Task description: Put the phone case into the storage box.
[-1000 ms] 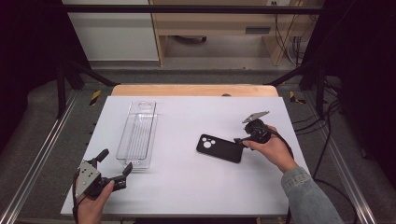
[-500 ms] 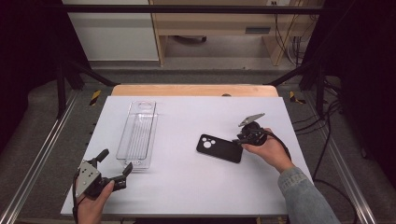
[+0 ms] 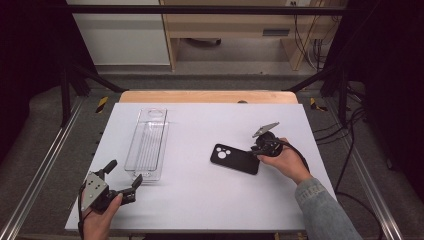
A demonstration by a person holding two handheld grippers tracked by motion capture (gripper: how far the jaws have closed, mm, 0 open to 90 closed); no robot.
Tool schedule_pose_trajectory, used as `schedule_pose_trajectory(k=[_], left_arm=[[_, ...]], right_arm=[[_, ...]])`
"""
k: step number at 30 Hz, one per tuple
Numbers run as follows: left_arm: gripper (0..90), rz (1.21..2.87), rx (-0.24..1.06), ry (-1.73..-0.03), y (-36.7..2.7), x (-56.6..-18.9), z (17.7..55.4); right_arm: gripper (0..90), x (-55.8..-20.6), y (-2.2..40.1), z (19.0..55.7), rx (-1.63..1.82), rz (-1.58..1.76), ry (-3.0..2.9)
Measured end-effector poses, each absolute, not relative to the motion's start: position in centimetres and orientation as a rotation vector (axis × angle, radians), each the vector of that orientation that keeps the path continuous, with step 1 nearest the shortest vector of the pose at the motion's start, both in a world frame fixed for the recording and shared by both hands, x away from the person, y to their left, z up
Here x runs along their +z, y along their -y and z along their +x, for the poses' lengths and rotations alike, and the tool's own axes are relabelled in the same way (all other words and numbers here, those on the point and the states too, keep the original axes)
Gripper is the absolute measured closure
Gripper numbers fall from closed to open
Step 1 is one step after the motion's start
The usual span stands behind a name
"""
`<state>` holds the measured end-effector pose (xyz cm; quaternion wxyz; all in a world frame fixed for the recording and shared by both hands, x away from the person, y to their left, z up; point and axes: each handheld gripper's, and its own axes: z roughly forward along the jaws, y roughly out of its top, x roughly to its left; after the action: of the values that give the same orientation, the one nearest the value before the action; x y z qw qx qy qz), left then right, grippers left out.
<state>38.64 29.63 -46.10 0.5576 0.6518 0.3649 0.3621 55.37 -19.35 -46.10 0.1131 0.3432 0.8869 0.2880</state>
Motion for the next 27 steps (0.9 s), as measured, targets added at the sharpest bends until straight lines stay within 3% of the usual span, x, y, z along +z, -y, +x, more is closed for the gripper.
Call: schedule_pose_trajectory(k=[27], left_arm=[[2.5,1.541,0.846,-0.860,-29.55,-46.18,38.70]], right_arm=[[80.5,-46.88,19.51,55.95,0.839,0.916,-2.649]])
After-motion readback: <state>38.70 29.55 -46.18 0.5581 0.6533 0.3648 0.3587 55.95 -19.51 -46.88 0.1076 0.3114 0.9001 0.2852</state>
